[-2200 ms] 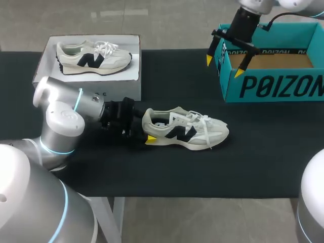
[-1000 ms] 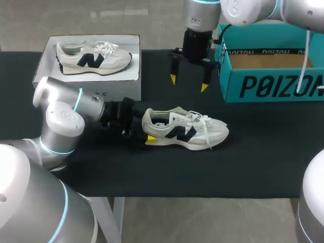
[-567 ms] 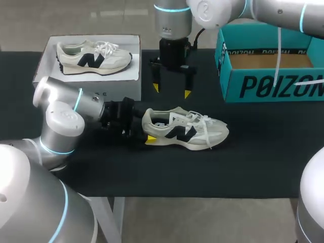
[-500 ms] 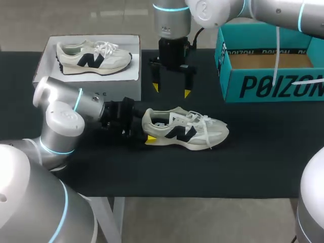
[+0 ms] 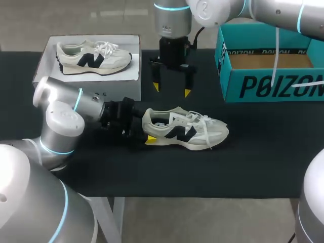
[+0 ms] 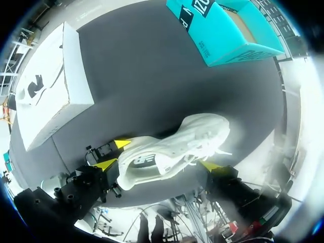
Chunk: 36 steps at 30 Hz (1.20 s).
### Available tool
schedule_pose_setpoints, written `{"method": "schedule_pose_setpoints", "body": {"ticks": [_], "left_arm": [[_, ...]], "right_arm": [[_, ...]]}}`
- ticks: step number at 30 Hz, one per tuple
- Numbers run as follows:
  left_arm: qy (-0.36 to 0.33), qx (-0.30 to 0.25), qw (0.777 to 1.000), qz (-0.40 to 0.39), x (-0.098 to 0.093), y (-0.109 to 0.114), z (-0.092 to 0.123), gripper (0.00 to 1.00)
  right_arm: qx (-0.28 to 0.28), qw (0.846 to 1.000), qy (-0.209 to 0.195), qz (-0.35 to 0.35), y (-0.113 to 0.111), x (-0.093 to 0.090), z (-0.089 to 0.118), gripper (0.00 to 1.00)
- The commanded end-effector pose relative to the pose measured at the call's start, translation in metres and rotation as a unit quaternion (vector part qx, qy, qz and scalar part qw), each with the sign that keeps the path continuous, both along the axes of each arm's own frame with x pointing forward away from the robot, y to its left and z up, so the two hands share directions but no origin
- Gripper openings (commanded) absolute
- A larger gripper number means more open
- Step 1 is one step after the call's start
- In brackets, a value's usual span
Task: Take the shoe out of the shoebox, open the shoe tongue, remove and reinsert the insole, then place the shoe into the shoebox
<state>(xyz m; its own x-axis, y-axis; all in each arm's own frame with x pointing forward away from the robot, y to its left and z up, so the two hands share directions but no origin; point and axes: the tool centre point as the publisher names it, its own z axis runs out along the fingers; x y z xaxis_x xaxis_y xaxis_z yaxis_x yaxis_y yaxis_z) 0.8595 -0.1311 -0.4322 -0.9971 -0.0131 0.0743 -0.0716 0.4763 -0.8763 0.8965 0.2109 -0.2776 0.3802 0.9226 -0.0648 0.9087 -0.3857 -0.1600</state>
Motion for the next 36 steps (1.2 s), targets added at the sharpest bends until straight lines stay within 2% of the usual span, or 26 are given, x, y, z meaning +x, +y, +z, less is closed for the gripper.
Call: {"method": "schedule_pose_setpoints", "body": {"ticks": [1,9,15,23,28,30,36], "left_arm": [[0.001,0.001,1.000,-0.001,0.000,0.000,0.000,0.00],[0.001,0.001,1.000,-0.001,0.000,0.000,0.000,0.00],[0.001,0.001,1.000,-0.001,0.000,0.000,0.000,0.00],[0.001,0.001,1.000,-0.001,0.000,0.000,0.000,0.00],[0.001,0.001,1.000,-0.001,0.000,0.000,0.000,0.00],[0.001,0.001,1.000,-0.001,0.000,0.000,0.000,0.00],[0.001,0.001,1.000,-0.001,0.000,0.000,0.000,0.00]], "right_arm": [[0.000,1.000,0.000,0.000,0.000,0.000,0.000,1.00],[0.000,1.000,0.000,0.000,0.000,0.000,0.000,1.00],[-0.075,0.993,-0.085,0.021,0.004,-0.013,0.003,1.00],[-0.087,0.988,-0.116,0.049,0.003,-0.033,0.000,1.00],[-0.084,0.987,-0.125,0.059,0.002,-0.040,-0.014,1.00],[-0.100,0.983,-0.137,0.069,0.002,-0.043,-0.023,1.00],[-0.106,0.985,-0.115,0.078,-0.004,-0.045,-0.046,1.00]]}}
